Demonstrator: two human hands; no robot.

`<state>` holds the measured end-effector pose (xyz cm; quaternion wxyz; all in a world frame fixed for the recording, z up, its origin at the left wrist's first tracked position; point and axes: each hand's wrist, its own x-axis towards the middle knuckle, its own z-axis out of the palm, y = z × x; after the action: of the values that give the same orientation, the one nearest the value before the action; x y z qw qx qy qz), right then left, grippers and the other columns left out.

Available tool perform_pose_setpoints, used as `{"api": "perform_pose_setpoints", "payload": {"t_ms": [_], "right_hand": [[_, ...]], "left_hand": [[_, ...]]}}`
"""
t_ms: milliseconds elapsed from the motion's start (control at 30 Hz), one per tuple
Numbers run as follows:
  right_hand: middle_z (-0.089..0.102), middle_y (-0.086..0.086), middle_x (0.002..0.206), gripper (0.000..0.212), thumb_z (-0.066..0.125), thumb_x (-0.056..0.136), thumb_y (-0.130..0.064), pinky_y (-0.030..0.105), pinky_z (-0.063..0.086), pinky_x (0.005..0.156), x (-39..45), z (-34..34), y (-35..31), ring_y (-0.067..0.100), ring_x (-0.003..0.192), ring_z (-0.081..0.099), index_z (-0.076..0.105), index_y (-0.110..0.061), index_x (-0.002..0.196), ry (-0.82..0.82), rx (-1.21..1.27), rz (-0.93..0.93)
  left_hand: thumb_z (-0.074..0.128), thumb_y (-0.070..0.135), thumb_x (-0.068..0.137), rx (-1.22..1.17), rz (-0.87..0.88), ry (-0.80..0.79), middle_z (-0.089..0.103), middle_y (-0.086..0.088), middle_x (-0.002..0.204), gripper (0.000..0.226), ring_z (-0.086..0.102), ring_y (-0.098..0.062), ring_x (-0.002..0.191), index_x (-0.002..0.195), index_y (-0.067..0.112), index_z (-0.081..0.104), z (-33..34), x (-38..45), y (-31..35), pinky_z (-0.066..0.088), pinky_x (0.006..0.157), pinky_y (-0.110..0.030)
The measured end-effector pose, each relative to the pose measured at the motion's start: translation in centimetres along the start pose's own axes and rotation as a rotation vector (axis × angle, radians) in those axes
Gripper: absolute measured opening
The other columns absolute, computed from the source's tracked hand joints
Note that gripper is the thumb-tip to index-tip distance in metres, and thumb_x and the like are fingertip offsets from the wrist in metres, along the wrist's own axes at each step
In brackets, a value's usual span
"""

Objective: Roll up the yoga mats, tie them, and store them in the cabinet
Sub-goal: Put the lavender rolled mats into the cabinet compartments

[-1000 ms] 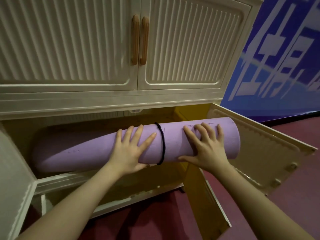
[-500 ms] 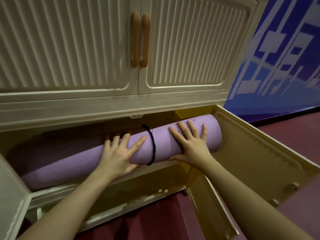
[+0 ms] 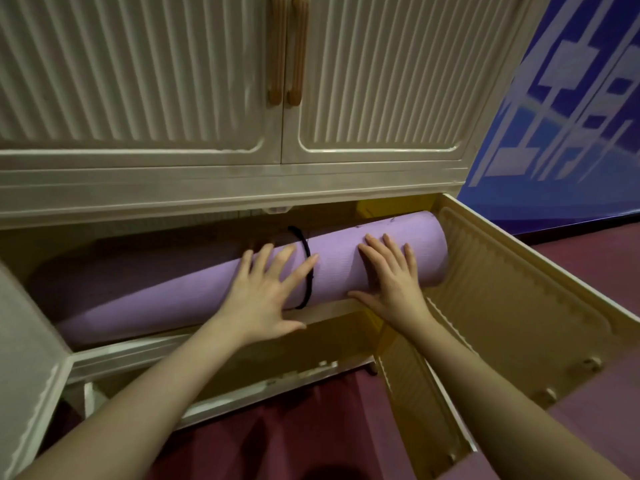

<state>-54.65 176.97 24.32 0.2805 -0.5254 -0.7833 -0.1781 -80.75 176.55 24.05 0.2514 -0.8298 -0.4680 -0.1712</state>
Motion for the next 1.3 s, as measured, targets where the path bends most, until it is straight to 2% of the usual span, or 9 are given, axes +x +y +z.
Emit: {"api": "perform_pose_setpoints", "payload": {"t_ms": [167, 267, 433, 600, 733, 867, 967, 1067, 1300], "right_hand": [[0.028, 0.008, 0.155, 0.076, 0.047, 0.08, -0.067, 0.05, 0.012, 0.111, -1.4, -1.2, 2.5, 0.033, 0.142, 0.02, 0.029, -0.036, 0.147, -0.059, -0.122, 0.037], [0.026, 0.009, 0.156, 0.079, 0.043, 0.081, -0.072, 0.053, 0.012, 0.111, -2.2, -0.9, 3.1, 0.034, 0.143, 0.018, 0.028, -0.034, 0.148, -0.043, -0.181, 0.077], [0.029, 0.011, 0.154, 0.074, 0.036, 0.084, -0.071, 0.063, 0.02, 0.107, -1.9, 0.1, 3.0, 0.04, 0.14, 0.023, 0.028, -0.034, 0.147, 0.017, -0.197, 0.127], [0.034, 0.013, 0.152, 0.072, 0.049, 0.083, -0.06, 0.067, 0.022, 0.104, 1.3, -0.4, 3.2, 0.044, 0.138, 0.027, 0.029, -0.032, 0.146, 0.03, -0.157, 0.063], [0.053, 0.019, 0.135, 0.08, 0.083, 0.067, -0.042, 0.061, 0.043, 0.092, 3.3, 0.1, 2.9, 0.045, 0.12, 0.051, 0.049, -0.023, 0.137, 0.061, -0.175, 0.057], [0.052, 0.018, 0.136, 0.079, 0.084, 0.068, -0.034, 0.053, 0.05, 0.084, 1.7, 1.7, 2.5, 0.04, 0.121, 0.045, 0.05, -0.02, 0.138, 0.035, -0.118, 0.12], [0.057, 0.021, 0.13, 0.075, 0.088, 0.063, -0.029, 0.056, 0.054, 0.078, 2.1, 3.0, 2.7, 0.046, 0.117, 0.053, 0.058, -0.015, 0.13, -0.051, -0.093, 0.164], [0.06, 0.025, 0.124, 0.075, 0.093, 0.054, -0.022, 0.06, 0.054, 0.073, 1.8, 4.5, 2.6, 0.051, 0.113, 0.055, 0.064, -0.01, 0.122, -0.119, -0.033, 0.233], [0.045, 0.02, 0.144, 0.063, 0.07, 0.082, -0.042, 0.051, 0.052, 0.081, -0.2, 5.8, 2.3, 0.045, 0.133, 0.038, 0.052, -0.018, 0.137, -0.166, 0.004, 0.282]], "left_hand": [[0.077, 0.071, 0.045, -0.06, -0.054, -0.067, 0.035, -0.017, 0.148, 0.123, 0.038, -0.042, 0.13, 0.146, 0.015, 0.033, -0.4, 3.5, 4.3, 0.031, 0.102, -0.062], [0.068, 0.069, 0.065, -0.006, -0.029, -0.107, 0.014, -0.018, 0.156, 0.118, 0.022, -0.043, 0.138, 0.153, 0.023, 0.003, -0.1, 5.2, 5.8, 0.018, 0.109, -0.061], [0.079, 0.062, 0.053, -0.013, -0.004, 0.022, 0.048, -0.023, 0.136, 0.11, 0.049, -0.044, 0.112, 0.145, 0.028, 0.029, 0.7, 5.8, 5.3, 0.042, 0.09, -0.059], [0.082, 0.06, 0.049, -0.004, -0.076, 0.023, 0.056, -0.019, 0.12, 0.109, 0.054, -0.038, 0.093, 0.144, 0.032, 0.037, 0.5, 7.3, 4.3, 0.048, 0.078, -0.049], [0.068, 0.06, 0.073, -0.028, -0.122, -0.153, 0.054, -0.011, 0.117, 0.099, 0.057, -0.03, 0.093, 0.15, 0.037, 0.01, 0.5, 8.7, 4.3, 0.046, 0.073, -0.037], [0.084, 0.058, 0.051, -0.017, -0.119, -0.165, 0.062, -0.017, 0.112, 0.106, 0.064, -0.035, 0.083, 0.144, 0.035, 0.036, 1.5, 8.7, 5.0, 0.053, 0.073, -0.048], [0.061, 0.057, 0.082, -0.064, -0.141, -0.301, 0.022, -0.018, 0.154, 0.092, 0.026, -0.043, 0.138, 0.15, 0.041, 0.0, 2.6, 9.0, 4.9, 0.015, 0.112, -0.058], [0.054, 0.058, 0.086, -0.068, -0.169, -0.348, -0.003, -0.015, 0.159, 0.089, -0.005, -0.041, 0.144, 0.148, 0.042, -0.007, 3.5, 9.0, 5.0, -0.005, 0.112, -0.057], [0.066, 0.061, 0.074, -0.079, -0.211, -0.283, 0.037, -0.021, 0.145, 0.084, 0.036, -0.048, 0.129, 0.146, 0.035, 0.031, 3.8, 4.3, 4.2, 0.031, 0.099, -0.068]]}}
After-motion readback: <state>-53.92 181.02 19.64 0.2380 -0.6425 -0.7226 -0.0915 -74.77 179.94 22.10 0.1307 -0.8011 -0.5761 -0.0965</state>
